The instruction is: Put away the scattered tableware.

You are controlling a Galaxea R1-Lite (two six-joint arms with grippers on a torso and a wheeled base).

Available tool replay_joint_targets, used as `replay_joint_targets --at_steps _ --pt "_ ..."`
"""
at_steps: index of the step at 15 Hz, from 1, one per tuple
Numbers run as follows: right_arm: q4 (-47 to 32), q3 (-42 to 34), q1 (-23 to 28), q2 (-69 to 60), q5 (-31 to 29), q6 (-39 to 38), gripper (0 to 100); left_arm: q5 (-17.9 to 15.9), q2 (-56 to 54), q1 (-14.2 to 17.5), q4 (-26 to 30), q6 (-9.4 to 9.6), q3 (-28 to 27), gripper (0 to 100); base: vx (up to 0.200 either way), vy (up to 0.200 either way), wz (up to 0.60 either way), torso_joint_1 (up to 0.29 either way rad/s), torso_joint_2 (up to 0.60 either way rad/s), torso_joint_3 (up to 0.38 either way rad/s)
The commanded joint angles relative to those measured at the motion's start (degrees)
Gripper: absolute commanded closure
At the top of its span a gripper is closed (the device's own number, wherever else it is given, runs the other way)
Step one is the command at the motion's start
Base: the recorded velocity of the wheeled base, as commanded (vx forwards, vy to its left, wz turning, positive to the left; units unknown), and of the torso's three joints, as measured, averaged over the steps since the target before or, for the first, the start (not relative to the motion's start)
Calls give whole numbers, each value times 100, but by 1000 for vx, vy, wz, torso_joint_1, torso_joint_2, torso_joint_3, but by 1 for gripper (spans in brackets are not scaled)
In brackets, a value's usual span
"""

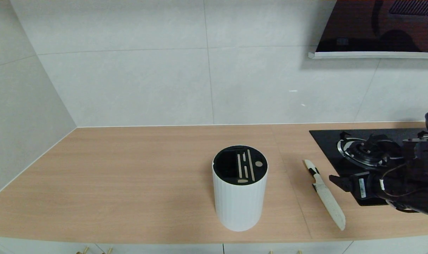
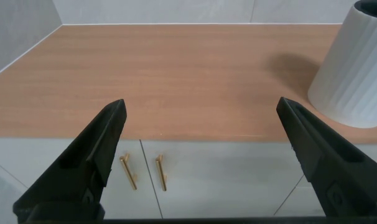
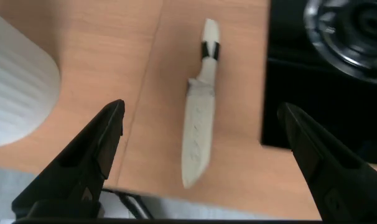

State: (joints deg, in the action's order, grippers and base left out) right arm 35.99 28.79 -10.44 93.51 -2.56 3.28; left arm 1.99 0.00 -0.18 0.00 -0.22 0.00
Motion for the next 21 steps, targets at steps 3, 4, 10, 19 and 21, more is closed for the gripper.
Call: replay_joint_targets --at_steps 3,4,10,19,21 --pt "339 214 -169 1187 1 6 0 3 0 1 0 -4 0 0 0 0 0 0 0 0" --pt "576 188 -178 1468 1 6 0 3 0 1 0 -4 0 0 0 0 0 0 0 0" --pt "1561 214 -73 2619 -16 -20 0 3 0 1 0 -4 0 0 0 0 0 0 0 0" --pt "2105 592 209 3384 -34 -407 0 3 0 1 0 -4 0 0 0 0 0 0 0 0" --pt "2141 645 261 3463 -43 -416 0 3 0 1 0 -4 0 0 0 0 0 0 0 0"
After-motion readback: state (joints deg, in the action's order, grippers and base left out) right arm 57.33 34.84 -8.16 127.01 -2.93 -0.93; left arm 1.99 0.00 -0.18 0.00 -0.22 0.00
